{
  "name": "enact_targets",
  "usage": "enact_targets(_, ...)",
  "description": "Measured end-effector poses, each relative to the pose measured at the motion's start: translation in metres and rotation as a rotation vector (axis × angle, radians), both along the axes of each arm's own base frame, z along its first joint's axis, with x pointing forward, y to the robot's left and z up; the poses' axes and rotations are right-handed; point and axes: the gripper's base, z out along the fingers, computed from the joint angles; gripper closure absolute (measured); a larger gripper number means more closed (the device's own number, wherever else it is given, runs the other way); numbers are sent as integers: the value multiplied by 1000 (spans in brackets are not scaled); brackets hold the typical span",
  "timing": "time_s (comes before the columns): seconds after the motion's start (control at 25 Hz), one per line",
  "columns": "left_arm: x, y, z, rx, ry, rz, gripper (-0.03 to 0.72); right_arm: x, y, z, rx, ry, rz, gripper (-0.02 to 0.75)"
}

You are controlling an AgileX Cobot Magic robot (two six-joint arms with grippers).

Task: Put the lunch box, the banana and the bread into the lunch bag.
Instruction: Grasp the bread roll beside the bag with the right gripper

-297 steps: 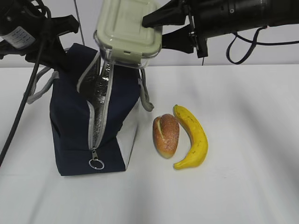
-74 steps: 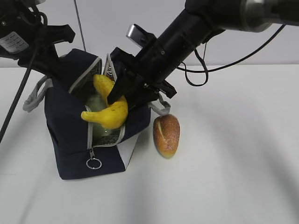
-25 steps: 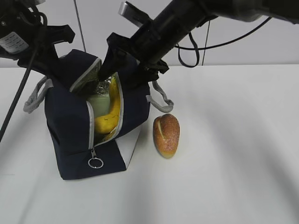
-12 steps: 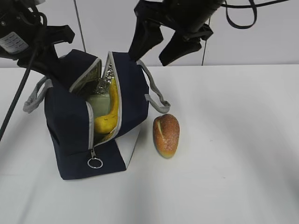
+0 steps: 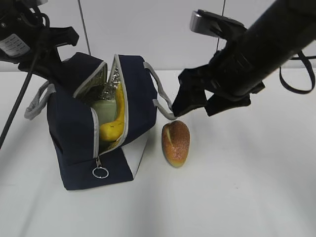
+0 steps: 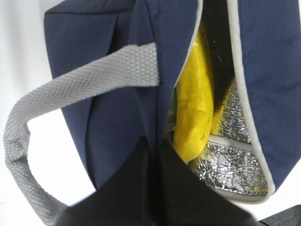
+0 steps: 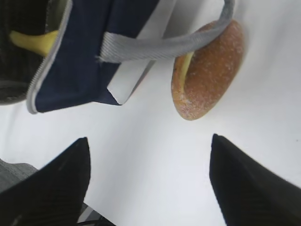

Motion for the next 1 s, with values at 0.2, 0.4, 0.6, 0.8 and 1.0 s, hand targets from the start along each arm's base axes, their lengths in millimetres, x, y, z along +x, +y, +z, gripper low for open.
enact_targets(0.2, 0, 0, 0, 1, 1, 0, 688, -14, -7, -24, -20, 27, -27, 157)
enact_targets(0.4, 0, 0, 0, 1, 2, -1, 688, -16, -11, -41, -26, 1, -67, 157)
enact_targets(0.6, 0, 0, 0, 1, 3, -1, 688, -9, -13, -43, -4, -95, -123, 153)
enact_targets(0.8, 0, 0, 0, 1, 3, -1, 688, -3, -11, -52, 1, -91, -143, 96)
enact_targets(1.0, 0, 0, 0, 1, 3, -1, 688, 7, -5, -88, -6, 8, -179, 76)
